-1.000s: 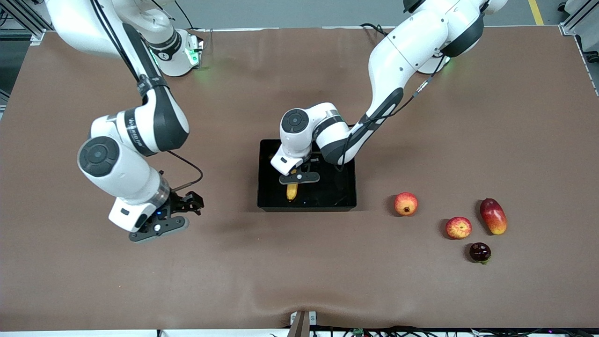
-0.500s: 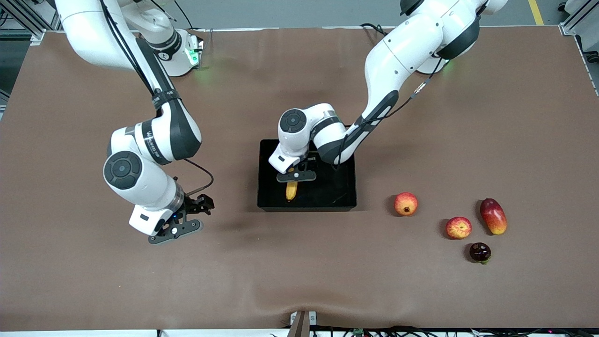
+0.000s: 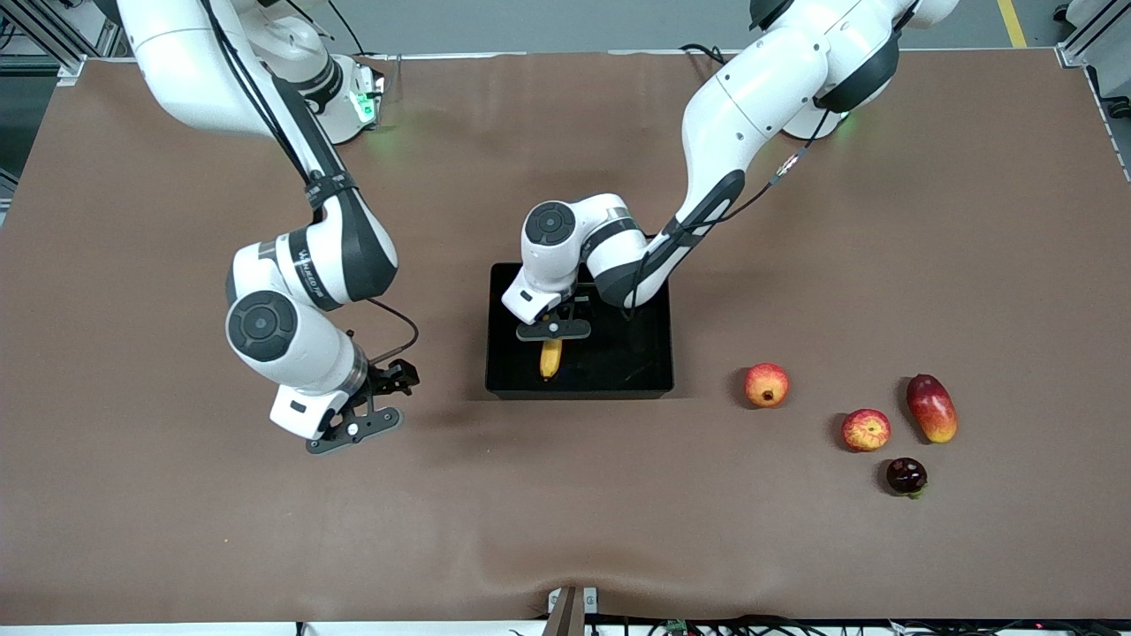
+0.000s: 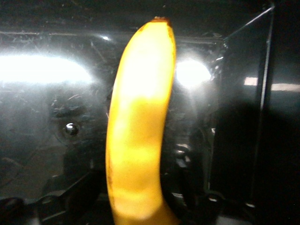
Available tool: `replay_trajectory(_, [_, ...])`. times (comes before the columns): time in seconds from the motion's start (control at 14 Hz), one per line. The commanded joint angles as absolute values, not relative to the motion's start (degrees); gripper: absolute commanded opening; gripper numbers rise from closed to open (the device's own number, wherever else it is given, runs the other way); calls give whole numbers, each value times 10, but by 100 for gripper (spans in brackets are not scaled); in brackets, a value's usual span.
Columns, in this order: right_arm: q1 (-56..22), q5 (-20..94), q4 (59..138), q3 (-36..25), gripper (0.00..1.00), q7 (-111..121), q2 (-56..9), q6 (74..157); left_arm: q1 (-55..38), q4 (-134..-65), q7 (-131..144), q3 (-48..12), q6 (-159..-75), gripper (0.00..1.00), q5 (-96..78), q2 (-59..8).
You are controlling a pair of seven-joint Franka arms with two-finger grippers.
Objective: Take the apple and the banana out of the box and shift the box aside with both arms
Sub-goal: 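Lift the banana out of the tray with the left gripper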
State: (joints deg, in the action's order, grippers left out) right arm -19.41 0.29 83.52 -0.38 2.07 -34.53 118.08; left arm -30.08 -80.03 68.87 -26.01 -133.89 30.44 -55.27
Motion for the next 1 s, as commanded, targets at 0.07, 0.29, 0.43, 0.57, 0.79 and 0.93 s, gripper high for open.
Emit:
replay_trajectory(0.07, [-204,8,853,-6,100,17,-338,1185,-309,-792,708,-248,-1354,0,316,-556])
replay_trajectory(0.29, [-199,9,853,-6,100,16,-342,1193,-310,-792,708,-248,-1345,0,313,-531])
replay_trajectory(0.43, [-181,9,854,-6,100,17,-344,1225,-303,-792,705,-249,-1327,0,313,-506])
replay_trajectory(0.57, [-178,9,854,-6,100,17,-345,1231,-299,-792,704,-250,-1308,0,312,-485])
replay_trajectory(0.79, [-183,65,855,-6,100,17,-343,1235,-275,-792,702,-256,-1284,0,303,-442])
replay_trajectory(0.93, [-180,121,857,-6,100,21,-344,1241,-255,-793,700,-258,-1261,0,285,-404])
